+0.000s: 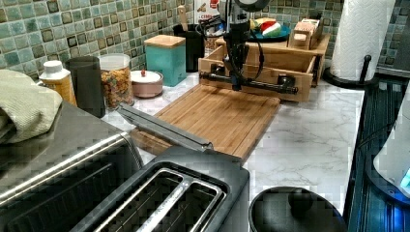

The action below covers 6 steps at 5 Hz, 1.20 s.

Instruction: Close the drawer.

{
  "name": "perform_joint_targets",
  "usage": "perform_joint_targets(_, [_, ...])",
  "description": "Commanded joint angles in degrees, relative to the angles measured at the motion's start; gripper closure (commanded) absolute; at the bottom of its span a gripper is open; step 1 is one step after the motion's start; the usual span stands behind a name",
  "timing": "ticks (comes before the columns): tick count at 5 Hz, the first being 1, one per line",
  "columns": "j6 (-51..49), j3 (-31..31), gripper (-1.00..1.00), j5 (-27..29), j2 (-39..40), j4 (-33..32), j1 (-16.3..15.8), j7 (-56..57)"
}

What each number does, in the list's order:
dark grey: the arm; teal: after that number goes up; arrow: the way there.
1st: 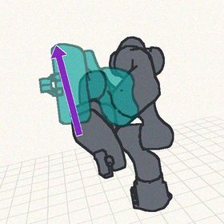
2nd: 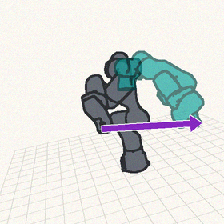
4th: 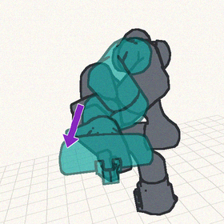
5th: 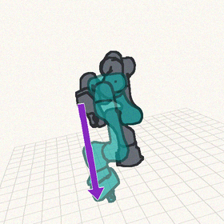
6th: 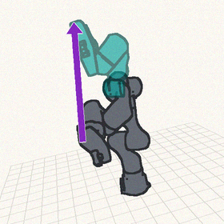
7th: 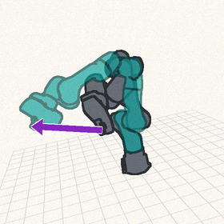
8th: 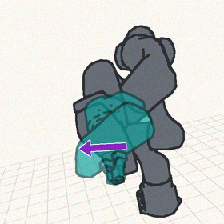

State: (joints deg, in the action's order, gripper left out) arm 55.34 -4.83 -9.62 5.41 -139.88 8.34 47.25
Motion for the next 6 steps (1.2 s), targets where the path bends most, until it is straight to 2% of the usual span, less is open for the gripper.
perform_joint_targets(1, [0.4, -9.7, 1.0, -0.3, 7.2, 17.2, 10.2, 9.2])
perform_joint_targets(2, [2.2, -12.4, 1.0, 2.4, 10.5, 21.2, 12.8, 17.9])
perform_joint_targets(3, [2.9, -14.7, 1.0, 0.2, 12.3, 24.6, 14.3, 20.1])
perform_joint_targets(4, [-0.4, -15.4, 1.0, -2.9, 13.7, 28.1, 15.3, 18.6])
perform_joint_targets(5, [-1.2, -15.2, 1.0, -3.8, 8.6, 22.8, 13.8, 12.6])
perform_joint_targets(6, [-1.3, -14.9, 1.0, -3.9, 8.6, 22.8, 14.1, 12.5])
